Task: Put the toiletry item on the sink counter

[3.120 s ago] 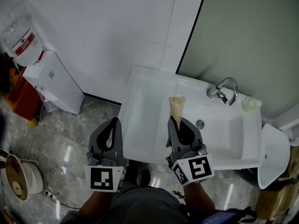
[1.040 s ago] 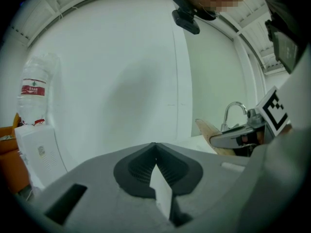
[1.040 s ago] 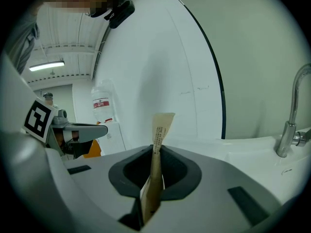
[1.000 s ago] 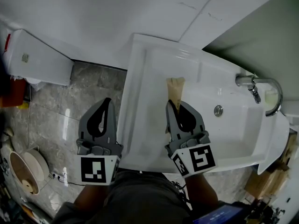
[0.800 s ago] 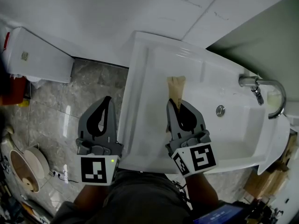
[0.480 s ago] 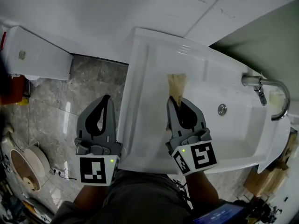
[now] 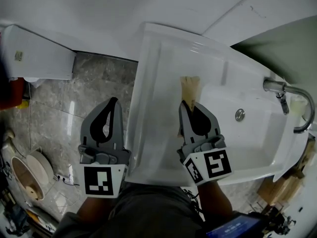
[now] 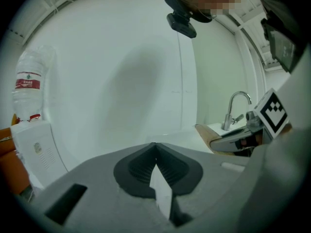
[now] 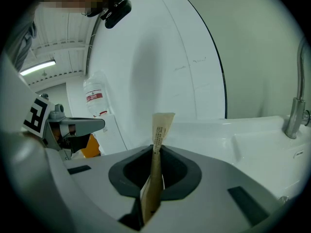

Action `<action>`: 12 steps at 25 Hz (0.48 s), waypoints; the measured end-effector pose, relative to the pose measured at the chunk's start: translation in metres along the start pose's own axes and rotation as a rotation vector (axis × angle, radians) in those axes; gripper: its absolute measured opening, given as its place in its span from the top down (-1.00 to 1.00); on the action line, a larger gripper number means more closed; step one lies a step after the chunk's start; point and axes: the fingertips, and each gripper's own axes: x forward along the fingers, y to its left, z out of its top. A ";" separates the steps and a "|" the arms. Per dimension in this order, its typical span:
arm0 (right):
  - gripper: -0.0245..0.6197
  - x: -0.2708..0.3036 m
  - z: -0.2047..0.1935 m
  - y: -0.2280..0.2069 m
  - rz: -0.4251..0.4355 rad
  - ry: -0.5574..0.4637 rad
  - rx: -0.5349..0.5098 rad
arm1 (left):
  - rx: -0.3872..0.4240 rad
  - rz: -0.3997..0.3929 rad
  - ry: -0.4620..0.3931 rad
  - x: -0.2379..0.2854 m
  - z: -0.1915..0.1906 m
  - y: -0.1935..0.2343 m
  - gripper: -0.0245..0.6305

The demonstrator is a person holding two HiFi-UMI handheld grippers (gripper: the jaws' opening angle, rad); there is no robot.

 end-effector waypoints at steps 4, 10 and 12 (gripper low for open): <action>0.82 0.008 -0.006 -0.002 -0.006 0.016 0.008 | -0.006 -0.003 0.009 0.006 -0.005 0.004 0.89; 0.82 0.018 -0.012 -0.006 -0.016 0.036 0.012 | -0.012 -0.011 0.016 0.015 -0.011 0.009 0.89; 0.82 0.019 -0.016 -0.008 -0.021 0.045 0.015 | -0.018 -0.011 0.025 0.017 -0.014 0.010 0.89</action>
